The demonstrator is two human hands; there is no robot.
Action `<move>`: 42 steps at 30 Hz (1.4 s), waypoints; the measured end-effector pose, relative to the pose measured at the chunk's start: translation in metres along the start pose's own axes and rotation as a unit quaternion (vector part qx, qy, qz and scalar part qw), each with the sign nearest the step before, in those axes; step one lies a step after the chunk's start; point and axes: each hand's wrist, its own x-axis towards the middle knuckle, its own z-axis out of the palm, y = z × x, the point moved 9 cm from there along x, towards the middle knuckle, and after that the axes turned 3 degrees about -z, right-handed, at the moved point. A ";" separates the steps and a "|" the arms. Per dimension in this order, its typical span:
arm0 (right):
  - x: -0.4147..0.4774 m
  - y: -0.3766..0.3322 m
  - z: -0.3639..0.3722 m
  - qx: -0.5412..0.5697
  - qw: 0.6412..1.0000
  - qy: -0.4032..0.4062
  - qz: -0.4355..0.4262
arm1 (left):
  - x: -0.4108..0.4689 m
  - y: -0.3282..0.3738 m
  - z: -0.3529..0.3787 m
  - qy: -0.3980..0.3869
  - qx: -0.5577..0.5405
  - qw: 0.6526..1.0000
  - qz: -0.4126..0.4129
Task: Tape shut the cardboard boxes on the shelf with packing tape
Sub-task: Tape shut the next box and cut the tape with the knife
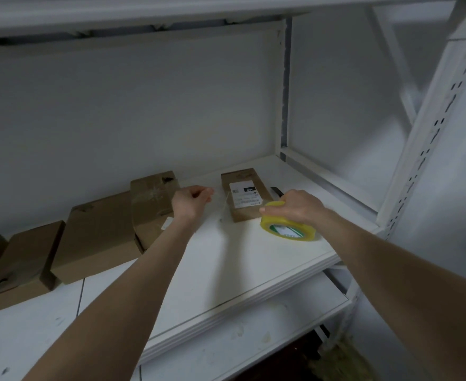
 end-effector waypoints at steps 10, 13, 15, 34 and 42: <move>-0.002 -0.003 0.016 0.244 0.968 -0.058 -0.026 | 0.008 -0.023 -0.012 0.043 -0.016 0.999 -0.023; 0.007 -0.002 0.003 0.022 0.999 0.033 -0.018 | 0.006 -0.021 -0.011 0.042 0.002 0.999 -0.016; 0.009 -0.005 -0.001 -0.068 0.995 0.072 -0.012 | 0.001 -0.021 -0.010 0.049 -0.001 0.999 -0.020; 0.032 0.010 0.018 -0.018 0.991 0.133 -0.030 | -0.011 -0.068 0.005 0.042 0.035 0.997 -0.060; 0.047 0.101 0.036 0.045 0.982 0.079 0.165 | -0.007 -0.071 0.005 0.077 0.052 0.993 -0.066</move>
